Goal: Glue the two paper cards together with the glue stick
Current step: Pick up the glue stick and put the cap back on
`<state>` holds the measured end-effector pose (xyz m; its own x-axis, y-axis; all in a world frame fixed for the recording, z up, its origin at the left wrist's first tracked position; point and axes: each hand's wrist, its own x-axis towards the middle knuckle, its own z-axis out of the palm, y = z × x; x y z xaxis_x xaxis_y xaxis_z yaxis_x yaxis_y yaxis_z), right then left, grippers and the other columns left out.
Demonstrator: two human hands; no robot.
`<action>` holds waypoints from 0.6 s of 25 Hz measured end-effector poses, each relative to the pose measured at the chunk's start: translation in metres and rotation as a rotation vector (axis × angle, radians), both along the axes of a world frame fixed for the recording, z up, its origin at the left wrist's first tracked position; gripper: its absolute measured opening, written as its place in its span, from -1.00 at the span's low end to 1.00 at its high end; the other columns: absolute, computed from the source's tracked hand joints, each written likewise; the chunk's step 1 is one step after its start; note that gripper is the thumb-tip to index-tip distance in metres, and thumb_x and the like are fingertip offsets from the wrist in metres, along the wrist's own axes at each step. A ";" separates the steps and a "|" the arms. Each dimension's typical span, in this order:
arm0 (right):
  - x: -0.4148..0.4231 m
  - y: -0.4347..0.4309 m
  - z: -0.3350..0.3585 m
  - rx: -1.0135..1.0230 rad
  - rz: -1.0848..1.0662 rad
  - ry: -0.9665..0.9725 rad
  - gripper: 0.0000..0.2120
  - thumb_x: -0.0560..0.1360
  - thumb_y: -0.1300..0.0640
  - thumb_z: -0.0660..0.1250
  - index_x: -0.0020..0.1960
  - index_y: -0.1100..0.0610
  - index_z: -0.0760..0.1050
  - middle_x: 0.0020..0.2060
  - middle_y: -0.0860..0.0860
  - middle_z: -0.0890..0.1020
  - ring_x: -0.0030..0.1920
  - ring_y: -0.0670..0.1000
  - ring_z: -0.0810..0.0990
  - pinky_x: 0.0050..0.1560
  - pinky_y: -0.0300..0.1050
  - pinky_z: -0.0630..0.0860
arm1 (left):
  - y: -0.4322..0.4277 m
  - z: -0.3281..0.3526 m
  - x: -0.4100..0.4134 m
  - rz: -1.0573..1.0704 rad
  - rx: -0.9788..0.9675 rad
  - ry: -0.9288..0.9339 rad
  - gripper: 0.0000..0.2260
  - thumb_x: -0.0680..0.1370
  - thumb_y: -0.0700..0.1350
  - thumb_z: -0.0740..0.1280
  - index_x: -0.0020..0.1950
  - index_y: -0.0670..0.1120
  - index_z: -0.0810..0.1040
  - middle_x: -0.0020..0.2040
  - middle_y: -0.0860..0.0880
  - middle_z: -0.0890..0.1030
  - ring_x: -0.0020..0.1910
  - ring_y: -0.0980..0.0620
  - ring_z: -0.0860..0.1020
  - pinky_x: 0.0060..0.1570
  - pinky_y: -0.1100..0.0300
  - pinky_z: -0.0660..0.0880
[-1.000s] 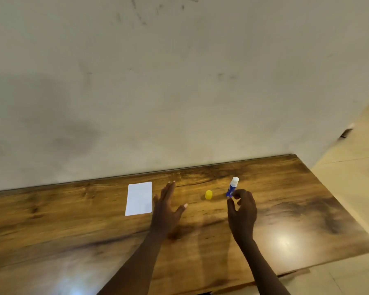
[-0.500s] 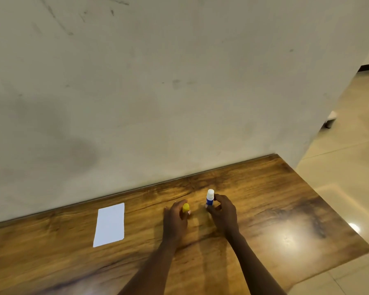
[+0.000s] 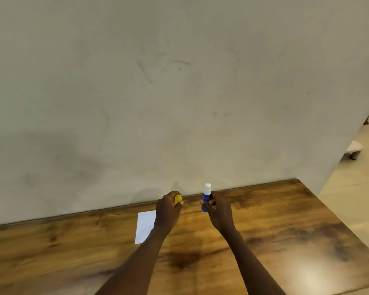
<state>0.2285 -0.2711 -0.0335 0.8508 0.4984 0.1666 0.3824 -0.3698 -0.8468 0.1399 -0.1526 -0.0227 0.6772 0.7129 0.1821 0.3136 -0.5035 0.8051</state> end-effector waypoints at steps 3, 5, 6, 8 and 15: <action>-0.033 0.035 0.050 0.045 0.122 -0.017 -0.79 0.50 0.17 0.25 0.07 0.27 0.42 -0.07 0.17 0.59 -0.17 0.06 0.46 -0.12 -0.05 0.38 | 0.036 0.048 -0.035 0.047 0.037 -0.061 -0.88 0.46 -0.28 0.31 -0.03 -0.26 0.56 -0.11 -0.23 0.65 -0.15 -0.13 0.57 -0.27 0.35 0.36; -0.055 0.056 0.086 0.091 0.184 -0.037 -0.78 0.51 0.15 0.22 0.08 0.27 0.38 -0.11 0.12 0.54 -0.17 0.06 0.46 -0.10 -0.05 0.40 | 0.052 0.083 -0.056 0.067 0.014 -0.138 -0.86 0.49 -0.27 0.28 0.00 -0.29 0.55 -0.08 -0.25 0.64 -0.15 -0.08 0.55 -0.21 0.37 0.39; -0.065 0.064 0.104 0.121 0.214 -0.054 -0.78 0.52 0.15 0.21 0.08 0.28 0.37 -0.14 0.10 0.51 -0.17 0.06 0.45 -0.12 -0.09 0.40 | 0.058 0.101 -0.067 0.075 -0.011 -0.194 -0.84 0.49 -0.27 0.26 0.01 -0.30 0.54 -0.07 -0.25 0.63 -0.14 -0.09 0.55 -0.17 0.33 0.43; -0.084 0.078 0.141 0.195 0.267 -0.077 -0.80 0.52 0.14 0.20 0.06 0.27 0.37 -0.18 0.08 0.48 -0.22 0.04 0.43 -0.22 -0.20 0.36 | 0.068 0.139 -0.086 0.075 -0.056 -0.311 -0.83 0.51 -0.27 0.24 0.05 -0.28 0.52 -0.09 -0.21 0.61 -0.14 -0.08 0.56 -0.21 0.39 0.46; -0.129 0.093 0.218 0.392 0.340 -0.121 -0.90 0.53 0.10 0.19 -0.07 0.13 0.36 -0.34 -0.10 0.41 -0.34 -0.10 0.36 -0.36 -0.47 0.33 | 0.065 0.229 -0.122 -0.067 -0.200 -0.502 -0.77 0.57 -0.23 0.11 0.06 -0.12 0.55 -0.05 -0.10 0.52 -0.08 -0.02 0.58 -0.01 0.19 0.47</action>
<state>0.0995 -0.1784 0.1842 0.6155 0.6233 0.4824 0.5288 0.1273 -0.8391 0.0179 -0.0873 0.2060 0.5871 0.7250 0.3602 -0.1616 -0.3310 0.9297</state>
